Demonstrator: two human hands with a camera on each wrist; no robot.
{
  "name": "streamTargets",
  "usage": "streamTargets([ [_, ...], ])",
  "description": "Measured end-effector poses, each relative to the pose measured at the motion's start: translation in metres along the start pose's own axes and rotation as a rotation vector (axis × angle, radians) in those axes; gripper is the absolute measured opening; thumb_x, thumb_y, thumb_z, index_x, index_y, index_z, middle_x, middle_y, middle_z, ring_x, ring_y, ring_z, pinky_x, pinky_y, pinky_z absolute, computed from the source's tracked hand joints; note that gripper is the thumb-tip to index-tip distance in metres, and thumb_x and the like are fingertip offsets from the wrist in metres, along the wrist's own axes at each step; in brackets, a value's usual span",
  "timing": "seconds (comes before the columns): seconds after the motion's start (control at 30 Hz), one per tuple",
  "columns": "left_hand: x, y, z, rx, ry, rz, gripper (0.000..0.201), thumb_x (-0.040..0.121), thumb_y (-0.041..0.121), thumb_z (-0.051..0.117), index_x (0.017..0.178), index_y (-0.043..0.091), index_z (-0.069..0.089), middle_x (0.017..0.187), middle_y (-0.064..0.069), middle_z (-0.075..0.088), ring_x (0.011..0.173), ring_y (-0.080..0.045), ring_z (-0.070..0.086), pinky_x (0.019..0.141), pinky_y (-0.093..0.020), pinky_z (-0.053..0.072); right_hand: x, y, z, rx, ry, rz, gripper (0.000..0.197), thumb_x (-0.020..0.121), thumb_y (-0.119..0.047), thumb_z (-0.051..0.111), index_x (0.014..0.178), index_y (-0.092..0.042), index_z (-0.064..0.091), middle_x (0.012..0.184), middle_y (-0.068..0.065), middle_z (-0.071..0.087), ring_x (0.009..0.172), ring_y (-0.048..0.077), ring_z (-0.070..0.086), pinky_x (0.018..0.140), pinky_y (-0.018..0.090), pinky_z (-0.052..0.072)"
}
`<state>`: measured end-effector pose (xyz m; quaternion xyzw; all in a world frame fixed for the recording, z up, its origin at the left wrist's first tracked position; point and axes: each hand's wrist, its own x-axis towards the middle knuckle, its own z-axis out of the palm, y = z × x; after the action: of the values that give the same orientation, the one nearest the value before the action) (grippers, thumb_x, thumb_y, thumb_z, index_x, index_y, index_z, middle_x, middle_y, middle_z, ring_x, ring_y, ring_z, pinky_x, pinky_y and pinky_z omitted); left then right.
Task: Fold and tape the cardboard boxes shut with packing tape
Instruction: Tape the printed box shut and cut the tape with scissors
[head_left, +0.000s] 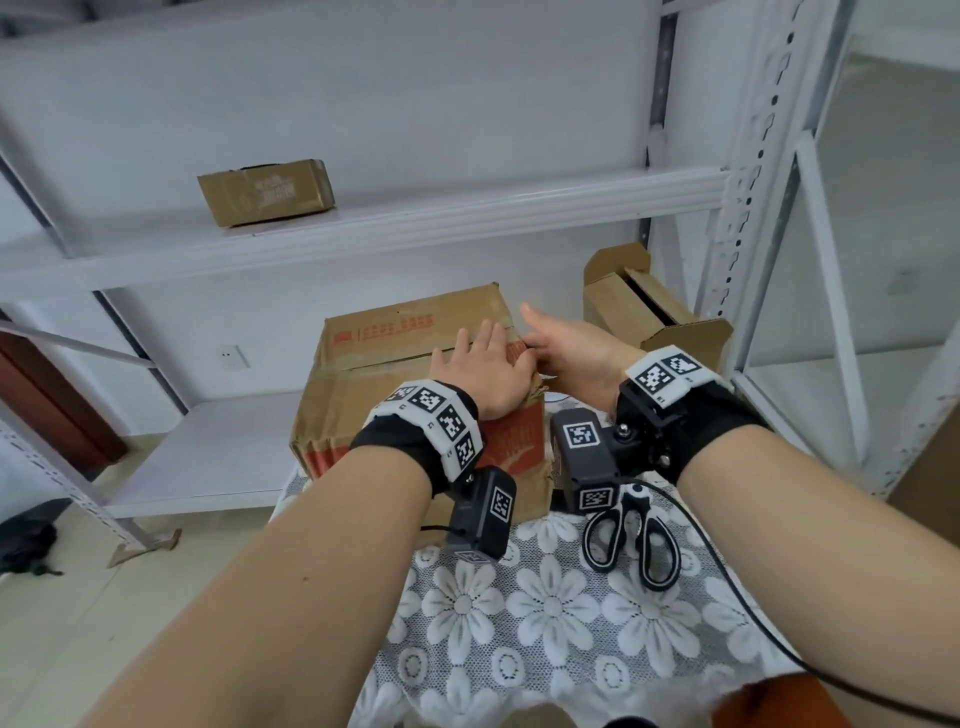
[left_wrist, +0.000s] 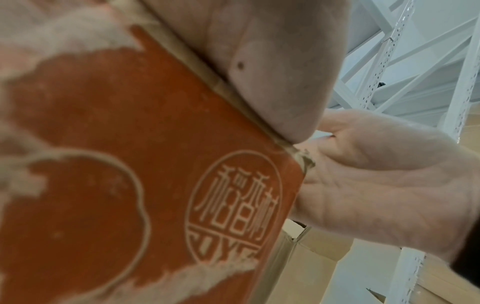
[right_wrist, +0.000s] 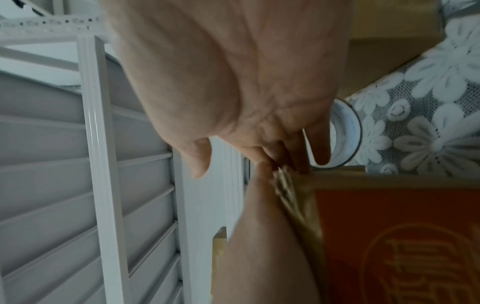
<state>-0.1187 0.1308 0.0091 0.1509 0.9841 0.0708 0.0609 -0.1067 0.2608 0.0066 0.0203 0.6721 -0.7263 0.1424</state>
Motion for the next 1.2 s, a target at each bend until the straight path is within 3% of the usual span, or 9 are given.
streamTargets([
  [0.2, -0.002, 0.003, -0.002, -0.010, 0.047, 0.006, 0.069, 0.099, 0.057, 0.015, 0.156, 0.019, 0.005, 0.164, 0.001, 0.000, 0.151, -0.025, -0.001, 0.121, -0.048, 0.004, -0.019, 0.015, -0.018, -0.027, 0.320, 0.072, 0.035, 0.100, -0.030, 0.042, 0.106, 0.000, 0.060, 0.079, 0.010, 0.068, 0.066, 0.020, 0.063, 0.064, 0.031, 0.049],
  [0.37, -0.016, 0.004, 0.005, -0.094, 0.293, 0.092, 0.066, 0.099, 0.056, 0.029, 0.148, 0.013, 0.035, 0.153, -0.010, 0.036, 0.142, -0.032, 0.029, 0.116, -0.043, 0.025, -0.026, 0.054, -0.035, 0.030, 0.602, 0.194, 0.025, 0.097, -0.001, 0.041, 0.078, -0.004, 0.058, 0.042, 0.002, 0.048, 0.038, 0.014, 0.040, 0.050, 0.026, 0.041],
  [0.5, -0.028, 0.013, 0.007, -0.208, 0.431, 0.137, 0.051, 0.099, 0.045, 0.042, 0.137, 0.013, 0.049, 0.135, -0.009, 0.055, 0.123, -0.027, 0.051, 0.100, -0.038, 0.042, -0.036, 0.079, -0.046, -0.153, 0.636, 0.321, 0.015, 0.092, 0.001, 0.050, 0.084, 0.007, 0.061, 0.059, 0.009, 0.050, 0.039, 0.017, 0.046, 0.047, 0.027, 0.041],
  [0.6, -0.037, 0.021, 0.005, -0.293, 0.502, 0.177, 0.040, 0.098, 0.034, 0.047, 0.133, 0.015, 0.055, 0.124, -0.005, 0.064, 0.113, -0.022, 0.059, 0.091, -0.036, 0.049, -0.046, 0.090, -0.047, -0.343, 0.556, 0.346, 0.037, 0.086, -0.004, 0.060, 0.121, 0.005, 0.056, 0.084, 0.010, 0.056, 0.070, 0.021, 0.055, 0.064, 0.032, 0.053],
  [0.67, -0.041, 0.023, 0.007, -0.310, 0.512, 0.188, 0.036, 0.097, 0.029, 0.048, 0.128, 0.016, 0.058, 0.115, -0.004, 0.067, 0.106, -0.022, 0.062, 0.086, -0.037, 0.052, -0.058, 0.096, -0.041, -0.502, 0.540, 0.364, 0.047, 0.081, -0.010, 0.066, 0.126, 0.001, 0.053, 0.107, 0.016, 0.056, 0.091, 0.023, 0.055, 0.083, 0.036, 0.052],
  [0.8, -0.048, 0.023, 0.017, -0.294, 0.525, 0.196, 0.033, 0.096, 0.028, 0.049, 0.121, 0.012, 0.062, 0.112, -0.006, 0.065, 0.105, -0.023, 0.059, 0.085, -0.038, 0.050, -0.075, 0.110, -0.025, -0.875, 0.504, 0.353, 0.047, 0.085, -0.019, 0.066, 0.127, -0.003, 0.052, 0.130, 0.016, 0.053, 0.119, 0.030, 0.052, 0.089, 0.035, 0.043],
  [0.93, -0.052, 0.022, 0.023, -0.275, 0.552, 0.211, 0.030, 0.096, 0.029, 0.048, 0.115, 0.011, 0.064, 0.107, -0.004, 0.063, 0.101, -0.022, 0.056, 0.082, -0.035, 0.047, -0.069, 0.123, -0.019, -1.025, 0.380, 0.455, 0.030, 0.082, -0.028, 0.071, 0.101, -0.006, 0.061, 0.093, 0.005, 0.065, 0.097, 0.022, 0.064, 0.067, 0.023, 0.046],
  [1.03, -0.051, 0.019, 0.025, -0.262, 0.570, 0.222, 0.031, 0.096, 0.031, 0.049, 0.113, 0.011, 0.065, 0.105, -0.004, 0.063, 0.100, -0.022, 0.056, 0.085, -0.034, 0.046, -0.066, 0.129, -0.020, -0.975, 0.416, 0.463, 0.024, 0.082, -0.028, 0.069, 0.076, -0.013, 0.051, 0.062, -0.003, 0.045, 0.078, 0.018, 0.059, 0.050, 0.020, 0.037],
  [1.2, -0.051, 0.012, 0.030, -0.164, 0.580, 0.220, 0.038, 0.096, 0.040, 0.047, 0.119, 0.014, 0.063, 0.117, -0.003, 0.064, 0.110, -0.023, 0.055, 0.094, -0.035, 0.043, -0.064, 0.140, -0.022, -0.912, 0.524, 0.455, 0.027, 0.081, -0.019, 0.068, 0.100, -0.006, 0.054, 0.091, 0.007, 0.045, 0.072, 0.020, 0.047, 0.058, 0.024, 0.040],
])
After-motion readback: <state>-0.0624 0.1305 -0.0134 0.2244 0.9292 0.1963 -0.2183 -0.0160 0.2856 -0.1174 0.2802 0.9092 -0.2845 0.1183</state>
